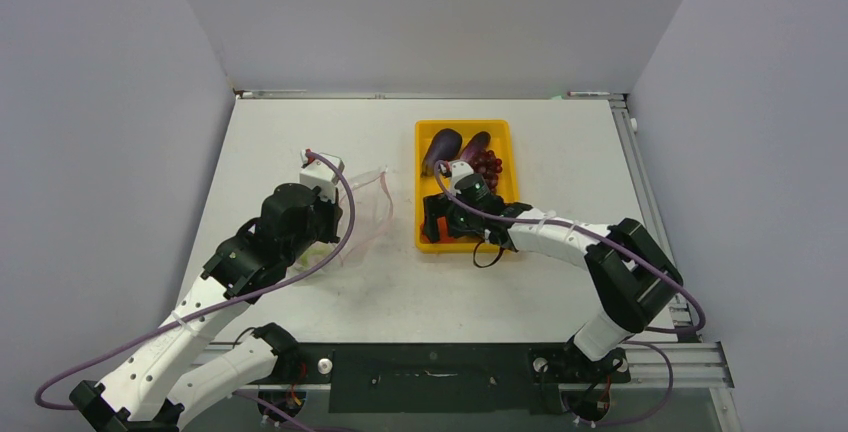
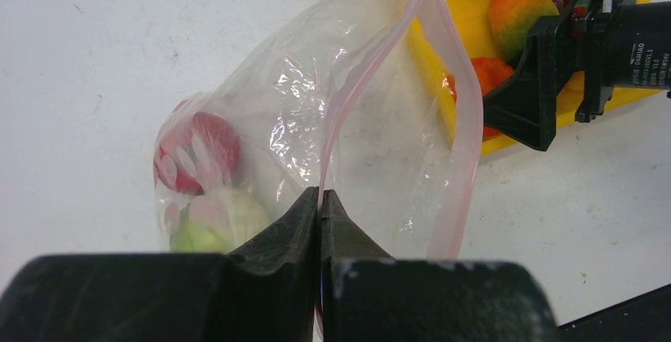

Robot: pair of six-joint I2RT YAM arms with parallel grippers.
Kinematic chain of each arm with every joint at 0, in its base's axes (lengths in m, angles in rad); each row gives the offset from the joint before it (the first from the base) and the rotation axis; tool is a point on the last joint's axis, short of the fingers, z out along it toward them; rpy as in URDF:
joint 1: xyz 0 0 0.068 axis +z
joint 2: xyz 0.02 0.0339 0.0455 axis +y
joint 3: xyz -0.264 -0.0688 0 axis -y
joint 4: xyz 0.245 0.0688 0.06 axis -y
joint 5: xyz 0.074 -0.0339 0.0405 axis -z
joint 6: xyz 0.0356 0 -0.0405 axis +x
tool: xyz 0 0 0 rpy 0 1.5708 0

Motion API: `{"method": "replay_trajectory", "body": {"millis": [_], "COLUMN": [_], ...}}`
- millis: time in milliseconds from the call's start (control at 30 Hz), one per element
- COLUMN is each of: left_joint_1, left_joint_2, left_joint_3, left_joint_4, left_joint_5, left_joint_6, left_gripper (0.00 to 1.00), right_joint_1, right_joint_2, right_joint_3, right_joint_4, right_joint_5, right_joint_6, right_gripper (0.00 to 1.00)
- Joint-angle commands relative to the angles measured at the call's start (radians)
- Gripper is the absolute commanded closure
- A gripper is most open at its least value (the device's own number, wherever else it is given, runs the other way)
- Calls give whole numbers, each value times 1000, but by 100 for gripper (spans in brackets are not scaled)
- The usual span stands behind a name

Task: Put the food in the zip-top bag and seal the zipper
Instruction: Pick up the fake fruit from the bin.

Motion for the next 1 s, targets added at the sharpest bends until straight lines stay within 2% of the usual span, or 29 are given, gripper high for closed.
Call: {"method": "replay_trajectory", "body": {"millis": [0,233,400,533,667,733,967], "left_joint_1": [8,8,8,8,8,8,8], "left_joint_2": [-1,1,1,0,-2,-3,-6], "left_joint_3": [-1,0,-1,0,-1,0,-1], "left_joint_4": [54,53,53,53,52,53,53], "left_joint_5": [3,3,3,3,3,3,5], "left_joint_6": [8,8,8,8,8,8,8], "left_gripper": [100,100,100,100,100,100,100], "right_joint_1": [-8,-9,-9,-10,-9,-9,-9], "right_joint_2": [22,31,30,29,20,10,-34], "right_joint_3": [35,24,18,16,16,18,31], "right_joint_4": [70,74,77,75,71,68,43], "right_joint_5": [-18,-22,-33,-43,-41,-37,-12], "right_joint_6": [1,0,-1,-2,-1,0,0], "right_gripper": [10,10,2,18,42,50,62]}}
